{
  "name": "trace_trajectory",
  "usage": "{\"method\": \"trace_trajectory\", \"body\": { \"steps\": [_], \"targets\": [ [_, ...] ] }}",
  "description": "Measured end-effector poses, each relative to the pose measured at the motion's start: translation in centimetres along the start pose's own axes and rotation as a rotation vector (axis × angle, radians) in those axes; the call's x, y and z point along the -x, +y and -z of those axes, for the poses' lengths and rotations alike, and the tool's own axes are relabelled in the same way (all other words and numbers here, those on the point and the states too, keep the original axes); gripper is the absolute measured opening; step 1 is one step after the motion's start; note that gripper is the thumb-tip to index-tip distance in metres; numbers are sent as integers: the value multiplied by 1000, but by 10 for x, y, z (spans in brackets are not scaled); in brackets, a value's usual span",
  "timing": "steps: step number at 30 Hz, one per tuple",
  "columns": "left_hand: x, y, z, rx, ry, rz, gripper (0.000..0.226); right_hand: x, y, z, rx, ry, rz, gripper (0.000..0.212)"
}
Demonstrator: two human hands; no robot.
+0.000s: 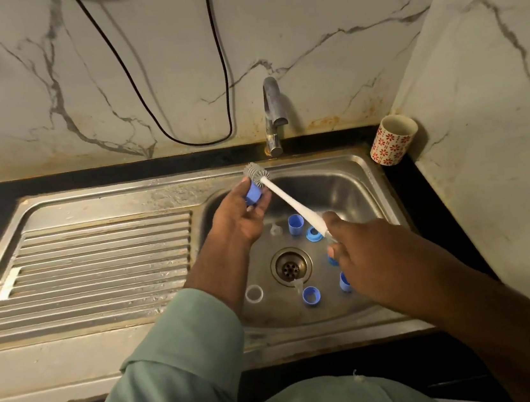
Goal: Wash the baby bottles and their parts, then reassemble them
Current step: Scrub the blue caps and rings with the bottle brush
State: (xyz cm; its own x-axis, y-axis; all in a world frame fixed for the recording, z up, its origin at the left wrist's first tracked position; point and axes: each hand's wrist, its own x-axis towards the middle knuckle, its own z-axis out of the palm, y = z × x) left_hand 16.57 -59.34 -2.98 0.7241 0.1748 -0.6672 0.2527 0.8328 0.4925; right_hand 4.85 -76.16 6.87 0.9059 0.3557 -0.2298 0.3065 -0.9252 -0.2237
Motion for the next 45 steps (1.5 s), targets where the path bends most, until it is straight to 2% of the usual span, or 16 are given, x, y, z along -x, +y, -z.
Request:
{"method": "trace_trajectory", "body": {
  "steps": [3,6,9,13,16,18,20,23,25,27,34,37,40,43,45],
  "targets": [
    [2,2,4,-7,-31,12,26,-1,4,-7,-34,-5,-36,34],
    [-6,4,8,52,16,-23,9,0,7,-8,-61,-62,-80,49],
    [-2,-1,9,-33,-50,17,19,-9,17,-9,-74,-76,-107,44],
    [-5,2,9,-32,11,-58,35,2,16,-9,-106,-65,-106,39],
    [-3,-4,7,-129,-31,-27,25,-18,11,-13,-79,-80,-135,40],
    [-8,-4,9,-146,50,-74,18,-20,8,-17,-65,-82,-131,41],
    [-17,4,17,-92,122,-114,19,-12,3,-24,-48,-66,-99,43],
    [-19,5,22,-129,101,-56,28,-15,-6,-26,-5,-50,-106,53],
    [-14,0,22,-83,92,-41,21,-17,-7,-27,24,-61,-131,58],
    [-14,0,20,-13,101,-59,13,-7,-4,-28,56,-47,-105,52],
    [-7,0,3,-77,-1,-66,37,-1,6,-17,-6,11,-93,57],
    [-11,8,-1,-44,6,-84,33,6,7,-17,-38,33,-78,51],
    [-6,0,-5,-33,-37,-29,28,-5,11,-17,-25,56,-98,48],
    [-10,0,-3,37,54,-71,24,6,16,-19,-48,54,-39,48],
    [-10,0,-2,54,43,-59,24,4,16,-21,-48,62,-34,50]
  ]
}}
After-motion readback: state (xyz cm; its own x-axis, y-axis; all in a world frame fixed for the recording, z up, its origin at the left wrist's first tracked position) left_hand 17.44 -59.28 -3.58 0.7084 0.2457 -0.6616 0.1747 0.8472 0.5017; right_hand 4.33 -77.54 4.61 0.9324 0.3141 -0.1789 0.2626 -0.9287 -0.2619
